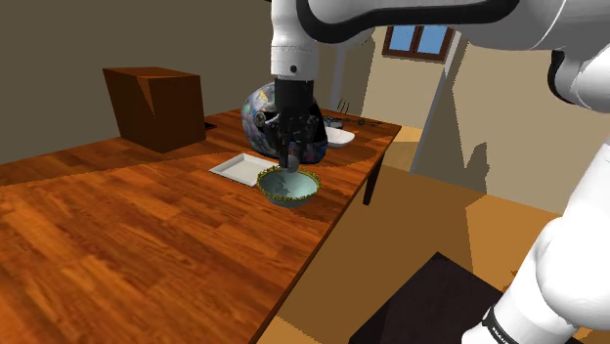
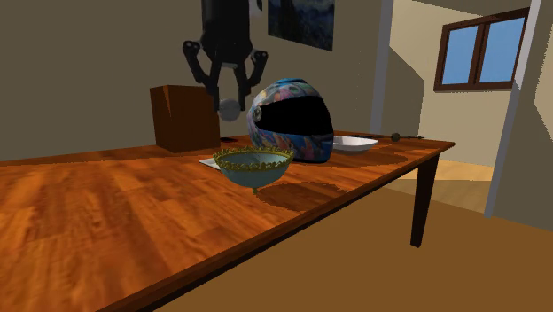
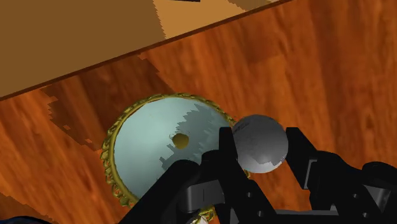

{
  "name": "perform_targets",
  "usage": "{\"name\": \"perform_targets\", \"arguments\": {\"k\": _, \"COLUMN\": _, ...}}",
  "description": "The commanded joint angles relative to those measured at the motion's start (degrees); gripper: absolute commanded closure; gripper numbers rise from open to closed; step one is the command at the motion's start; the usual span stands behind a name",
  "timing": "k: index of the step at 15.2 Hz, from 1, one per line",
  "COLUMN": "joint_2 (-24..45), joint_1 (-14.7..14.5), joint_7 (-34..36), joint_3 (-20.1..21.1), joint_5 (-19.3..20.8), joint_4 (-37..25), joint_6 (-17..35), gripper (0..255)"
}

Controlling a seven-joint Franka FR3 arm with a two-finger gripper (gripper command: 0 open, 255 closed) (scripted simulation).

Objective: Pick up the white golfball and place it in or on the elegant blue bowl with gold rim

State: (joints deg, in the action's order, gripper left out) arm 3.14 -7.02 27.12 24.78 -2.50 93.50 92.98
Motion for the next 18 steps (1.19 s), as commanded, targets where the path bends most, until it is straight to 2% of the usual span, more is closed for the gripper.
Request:
{"name": "perform_targets", "arguments": {"k": 1, "joint_2": 2.27, "joint_1": 0.93, "joint_7": -1.83, "joint_3": -0.93, "joint_5": 1.02, "joint_4": -3.18, "joint_6": -1.19, "gripper": 255}}
{"name": "perform_targets", "arguments": {"k": 5, "joint_2": 7.20, "joint_1": 2.59, "joint_7": -5.28, "joint_3": -2.65, "joint_5": 2.93, "joint_4": -9.86, "joint_6": -3.45, "gripper": 255}}
{"name": "perform_targets", "arguments": {"k": 6, "joint_2": 9.60, "joint_1": 3.18, "joint_7": -6.66, "joint_3": -3.31, "joint_5": 3.77, "joint_4": -13.23, "joint_6": -4.62, "gripper": 255}}
{"name": "perform_targets", "arguments": {"k": 18, "joint_2": 8.41, "joint_1": 3.75, "joint_7": -7.25, "joint_3": -3.55, "joint_5": 3.36, "joint_4": -2.40, "joint_6": 5.08, "gripper": 255}}
